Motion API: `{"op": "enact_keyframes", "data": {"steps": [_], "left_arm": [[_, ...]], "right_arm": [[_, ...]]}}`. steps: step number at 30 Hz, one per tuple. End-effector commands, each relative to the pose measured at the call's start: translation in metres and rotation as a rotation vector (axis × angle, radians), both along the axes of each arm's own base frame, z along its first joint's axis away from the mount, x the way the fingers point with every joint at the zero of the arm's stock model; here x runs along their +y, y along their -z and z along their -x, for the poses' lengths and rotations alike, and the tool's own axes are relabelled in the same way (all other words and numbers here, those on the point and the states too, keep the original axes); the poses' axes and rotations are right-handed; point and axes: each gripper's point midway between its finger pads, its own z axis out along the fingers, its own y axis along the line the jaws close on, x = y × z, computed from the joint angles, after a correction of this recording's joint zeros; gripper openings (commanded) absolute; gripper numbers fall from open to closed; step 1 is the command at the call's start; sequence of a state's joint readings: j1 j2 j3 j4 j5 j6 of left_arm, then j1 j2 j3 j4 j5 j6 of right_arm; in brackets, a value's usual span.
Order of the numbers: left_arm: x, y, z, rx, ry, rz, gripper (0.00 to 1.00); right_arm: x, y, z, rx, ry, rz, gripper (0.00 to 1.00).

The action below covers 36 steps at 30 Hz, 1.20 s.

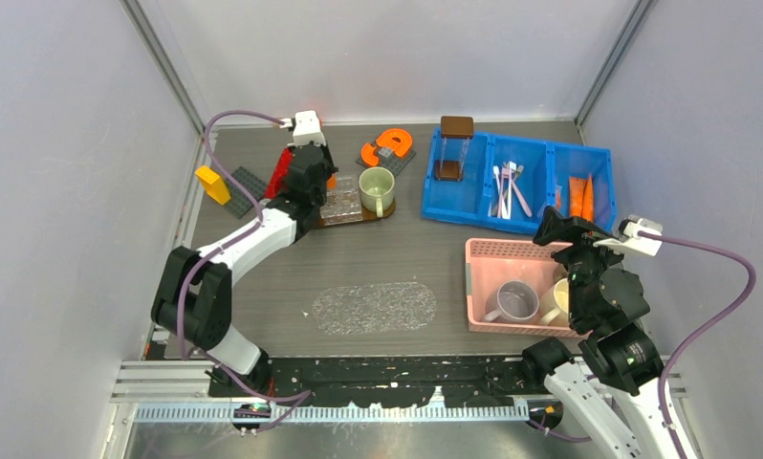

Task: Prepare toiletry sets of a toothbrush and toothpaste on the tray
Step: Place the toothpaste in the toothpaste holder.

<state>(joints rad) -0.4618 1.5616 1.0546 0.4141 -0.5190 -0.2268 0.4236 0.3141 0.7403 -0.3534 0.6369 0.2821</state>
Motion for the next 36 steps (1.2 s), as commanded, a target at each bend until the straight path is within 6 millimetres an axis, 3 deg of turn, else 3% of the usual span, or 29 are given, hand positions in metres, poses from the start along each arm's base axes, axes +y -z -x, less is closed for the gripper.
{"op": "enact_keyframes", "data": {"steps": [1,12,20,36], "left_arm": [[-0.003,-0.021,-0.009,-0.117,0.005,0.044,0.12],[-0.002,-0.014,-0.003,-0.161,0.028,0.036,0.12],[-0.001,0.001,-0.004,-0.183,0.028,-0.015,0.13],[-0.001,0.027,-0.007,-0.257,0.023,-0.004,0.21]], "right_arm": [[0.001,-0.005,-0.002,-0.009,0.0,0.012,0.92],[0.001,-0.004,-0.004,-0.001,0.004,0.021,0.92],[0.001,-0.004,-0.005,0.003,0.004,0.027,0.92],[0.0,-0.003,-0.004,0.003,0.01,0.033,0.92]]}}
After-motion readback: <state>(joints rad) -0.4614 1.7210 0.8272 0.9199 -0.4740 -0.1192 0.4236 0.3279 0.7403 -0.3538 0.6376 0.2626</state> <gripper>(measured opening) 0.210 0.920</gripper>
